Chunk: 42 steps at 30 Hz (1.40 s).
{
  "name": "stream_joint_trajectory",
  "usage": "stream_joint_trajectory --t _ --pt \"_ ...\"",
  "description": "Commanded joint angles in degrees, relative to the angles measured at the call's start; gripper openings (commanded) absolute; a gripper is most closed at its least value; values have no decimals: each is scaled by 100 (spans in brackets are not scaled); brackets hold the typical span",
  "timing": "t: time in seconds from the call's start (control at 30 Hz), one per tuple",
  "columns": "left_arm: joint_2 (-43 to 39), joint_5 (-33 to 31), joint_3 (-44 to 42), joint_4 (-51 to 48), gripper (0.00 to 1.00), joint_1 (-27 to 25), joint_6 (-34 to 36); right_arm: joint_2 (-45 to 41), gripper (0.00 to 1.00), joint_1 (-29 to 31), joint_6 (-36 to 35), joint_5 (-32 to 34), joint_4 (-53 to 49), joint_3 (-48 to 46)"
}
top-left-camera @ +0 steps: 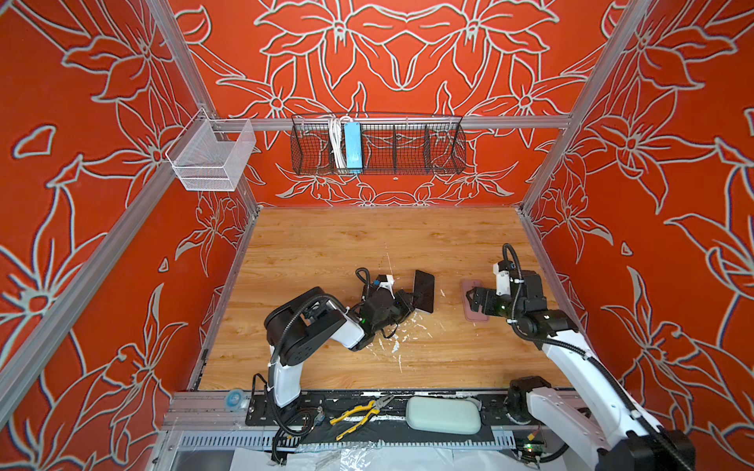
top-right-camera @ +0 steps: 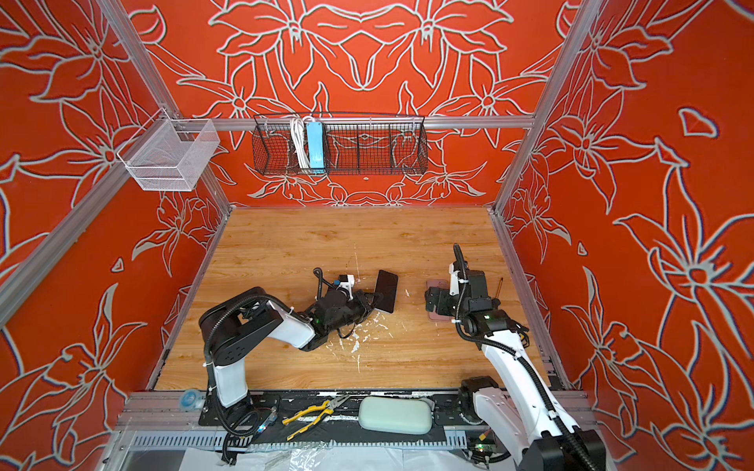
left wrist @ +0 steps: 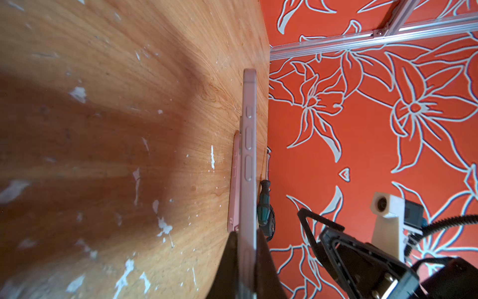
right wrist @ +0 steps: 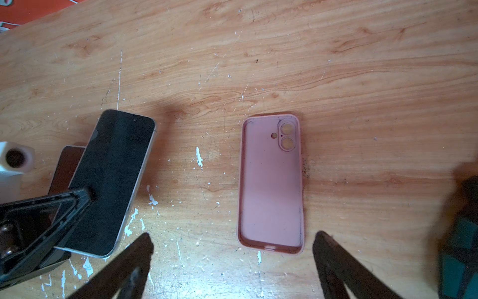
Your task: Take the phone out of the phone case
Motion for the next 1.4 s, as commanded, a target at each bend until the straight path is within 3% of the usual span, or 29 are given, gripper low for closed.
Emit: stream_joint_trajectory --t 0.0,0.63,1.37 --pt "54 -40 429 447 0 -134 42 -66 98 55 16 86 32 -80" --pt "951 -361 1266 292 2 -496 -150 -219 98 51 69 52 102 -188" --pt "1331 -691 1241 123 17 -646 -423 -380 98 45 146 8 85 -251"
